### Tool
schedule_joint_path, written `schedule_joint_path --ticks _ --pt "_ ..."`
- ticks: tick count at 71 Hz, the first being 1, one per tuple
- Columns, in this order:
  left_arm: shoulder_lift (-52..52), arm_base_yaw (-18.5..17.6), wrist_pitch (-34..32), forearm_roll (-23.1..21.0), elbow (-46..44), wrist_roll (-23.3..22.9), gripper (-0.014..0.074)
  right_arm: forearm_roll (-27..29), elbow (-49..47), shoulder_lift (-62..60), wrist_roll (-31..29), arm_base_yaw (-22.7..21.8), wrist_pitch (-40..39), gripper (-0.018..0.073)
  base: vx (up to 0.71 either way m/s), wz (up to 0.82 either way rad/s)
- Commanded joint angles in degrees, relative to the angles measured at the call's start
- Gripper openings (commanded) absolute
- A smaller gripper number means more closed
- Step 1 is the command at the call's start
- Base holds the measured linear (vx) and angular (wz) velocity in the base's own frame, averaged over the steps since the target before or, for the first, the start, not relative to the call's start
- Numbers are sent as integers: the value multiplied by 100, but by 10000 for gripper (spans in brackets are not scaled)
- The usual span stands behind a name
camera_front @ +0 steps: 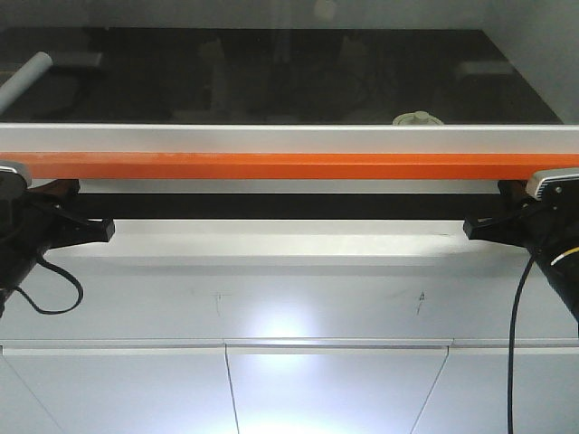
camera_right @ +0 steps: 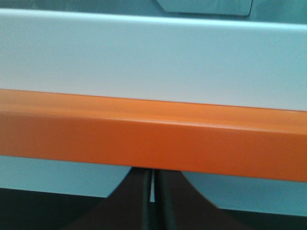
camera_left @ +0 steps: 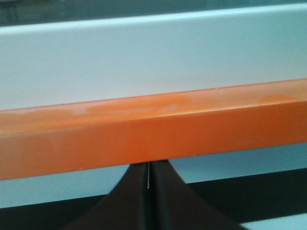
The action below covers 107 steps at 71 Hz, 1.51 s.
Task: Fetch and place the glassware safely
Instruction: 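Lift the sash upward with both grippers holding the orange bar, then release the bar and move the right gripper toward the glass jar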
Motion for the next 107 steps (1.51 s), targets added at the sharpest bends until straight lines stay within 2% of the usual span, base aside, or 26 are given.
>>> schedule_joint_path --ticks 1,44,79,94,107 --pt "-547 -31 -1391 -79 -305 -7 -7 -43 -268 -485 -15 -21 -1273 -4 0 0" --pt "-1266 -31 -719 -28 -893 -7 -7 -165 -272 -1327 5 -21 -1131 -4 0 0" --pt "-1491 -31 -489 -37 -894 -7 -7 -217 -272 -1801 25 -21 -801 -4 0 0" --pt "-1621 -37 67 77 -890 -32 -7 -480 -272 -2053 25 -21 -486 -4 0 0" --pt "-2108 -37 1060 109 -890 -68 -7 -493 -267 -2214 310 -21 -97 -4 0 0"
